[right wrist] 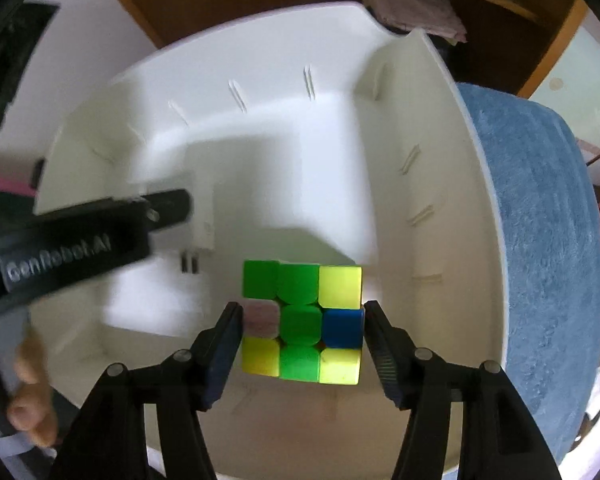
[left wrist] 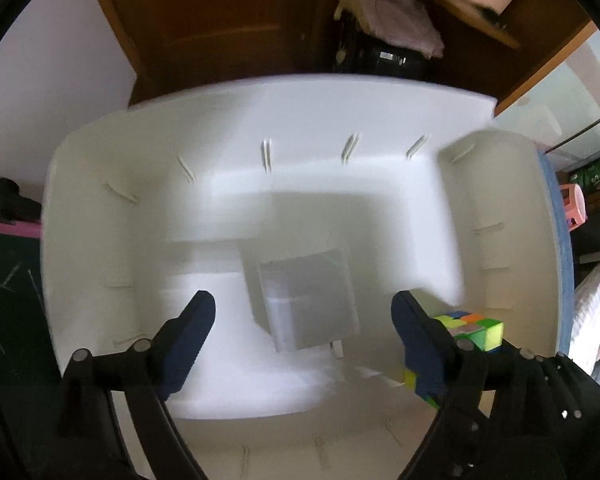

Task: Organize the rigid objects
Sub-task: 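Carry both items into the white bin and open both grippers, then grasp the black charger with the left gripper while the right gripper grasps the toothbrush box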

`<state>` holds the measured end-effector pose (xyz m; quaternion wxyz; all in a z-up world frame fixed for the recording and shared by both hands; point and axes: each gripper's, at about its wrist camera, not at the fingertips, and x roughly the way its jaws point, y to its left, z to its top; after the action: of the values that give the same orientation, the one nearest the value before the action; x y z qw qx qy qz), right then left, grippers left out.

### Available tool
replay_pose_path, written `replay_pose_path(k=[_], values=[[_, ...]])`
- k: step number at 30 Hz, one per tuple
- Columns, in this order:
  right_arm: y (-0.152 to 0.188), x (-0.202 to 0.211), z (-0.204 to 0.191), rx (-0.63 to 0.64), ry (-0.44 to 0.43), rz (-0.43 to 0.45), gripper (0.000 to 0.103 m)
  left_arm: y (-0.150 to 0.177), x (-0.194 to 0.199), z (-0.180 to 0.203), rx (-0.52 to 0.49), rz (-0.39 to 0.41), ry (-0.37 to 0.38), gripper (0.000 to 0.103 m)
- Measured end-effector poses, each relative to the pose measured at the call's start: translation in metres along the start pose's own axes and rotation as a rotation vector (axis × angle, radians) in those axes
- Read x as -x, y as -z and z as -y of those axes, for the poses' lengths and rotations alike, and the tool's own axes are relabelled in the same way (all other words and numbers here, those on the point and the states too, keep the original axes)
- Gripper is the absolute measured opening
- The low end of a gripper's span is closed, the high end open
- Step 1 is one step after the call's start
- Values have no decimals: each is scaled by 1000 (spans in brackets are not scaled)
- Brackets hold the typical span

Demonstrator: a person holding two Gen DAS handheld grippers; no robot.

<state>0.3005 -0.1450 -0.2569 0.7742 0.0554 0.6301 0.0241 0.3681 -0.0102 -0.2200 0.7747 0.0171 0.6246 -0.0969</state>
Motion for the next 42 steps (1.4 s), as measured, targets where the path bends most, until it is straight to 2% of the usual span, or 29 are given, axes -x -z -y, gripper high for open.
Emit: replay_pose_path(k=[4, 8, 9, 10, 11, 14, 18, 23, 27, 33, 36, 42], values=[[9, 32, 6, 7, 5, 75, 62, 13, 48, -3, 2, 94, -2, 91], [37, 96, 13, 39, -28, 184, 62, 38, 114, -4, 21, 179, 12, 91], [42, 116, 16, 55, -35, 214, 63, 50, 137, -4, 26, 203, 15, 91], [42, 126, 15, 64, -37, 235, 69, 52, 149, -6, 30, 218, 15, 91], [54, 146, 16, 78, -40, 272, 75, 62, 165, -6, 34, 239, 13, 91], [92, 192, 8, 111, -71, 368, 79, 91, 205, -3, 31, 305, -4, 92], [148, 228, 11, 171, -96, 424, 80, 152, 235, 1, 20, 344, -68, 92], [213, 234, 23, 219, -70, 406, 80, 214, 235, 7, 39, 340, -124, 92], [255, 223, 35, 205, -64, 390, 80, 257, 225, 12, 60, 308, -136, 92], [297, 204, 46, 215, -82, 359, 80, 297, 195, 14, 41, 238, -164, 92], [315, 192, 44, 286, -82, 362, 80, 314, 170, 11, 54, 191, -137, 92], [342, 147, 30, 521, -43, 348, 80, 332, 113, 2, 72, 99, -100, 92]])
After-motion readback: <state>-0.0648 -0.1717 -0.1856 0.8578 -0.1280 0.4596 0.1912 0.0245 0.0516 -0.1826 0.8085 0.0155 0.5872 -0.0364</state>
